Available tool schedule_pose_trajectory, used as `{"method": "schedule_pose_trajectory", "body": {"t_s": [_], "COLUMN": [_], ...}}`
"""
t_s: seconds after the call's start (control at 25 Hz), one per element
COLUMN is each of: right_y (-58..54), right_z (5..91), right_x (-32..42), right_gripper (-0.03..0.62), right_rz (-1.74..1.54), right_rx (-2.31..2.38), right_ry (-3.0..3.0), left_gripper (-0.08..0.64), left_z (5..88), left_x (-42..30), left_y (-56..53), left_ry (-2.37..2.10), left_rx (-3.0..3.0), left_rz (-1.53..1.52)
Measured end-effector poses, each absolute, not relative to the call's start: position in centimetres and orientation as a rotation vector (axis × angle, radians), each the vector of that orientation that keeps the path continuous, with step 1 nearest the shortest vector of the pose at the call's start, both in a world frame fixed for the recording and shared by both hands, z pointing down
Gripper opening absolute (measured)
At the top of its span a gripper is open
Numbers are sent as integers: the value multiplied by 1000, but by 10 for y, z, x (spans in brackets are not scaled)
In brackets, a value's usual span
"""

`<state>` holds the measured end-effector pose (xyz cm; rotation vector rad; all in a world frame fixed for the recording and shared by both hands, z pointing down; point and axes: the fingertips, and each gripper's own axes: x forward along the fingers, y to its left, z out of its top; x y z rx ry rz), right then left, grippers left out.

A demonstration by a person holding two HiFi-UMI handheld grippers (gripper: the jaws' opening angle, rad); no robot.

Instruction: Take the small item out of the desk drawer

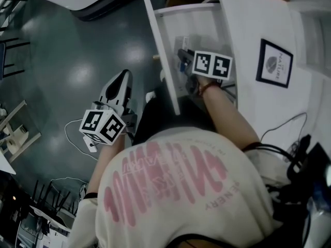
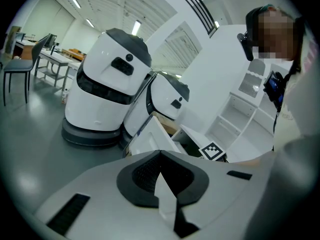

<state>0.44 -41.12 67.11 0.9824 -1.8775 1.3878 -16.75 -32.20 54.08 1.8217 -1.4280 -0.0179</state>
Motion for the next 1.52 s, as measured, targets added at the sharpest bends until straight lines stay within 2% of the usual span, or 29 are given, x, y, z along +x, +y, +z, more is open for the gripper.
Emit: {"method": "schedule_pose_trajectory", "body": {"t_s": [0.72, 1.2, 1.52], "right_y": [-382, -395, -419], "right_z": [651, 582, 503], "right_x": [22, 22, 42], "right_gripper": [100, 100, 100], "right_rz": [1298, 1162, 1059], "right_rx": [1032, 1166, 1318], "right_ry": [-1859, -2010, -2181], "left_gripper": [29, 29, 29], "left_z": [521, 482, 442], "left_x": [-168, -164, -166], "left_y": [-310, -317, -335], "left_ry": [-1421, -1413, -1480], "left_rx": [1851, 1942, 2038], "left_rz": [-42, -95, -108]}}
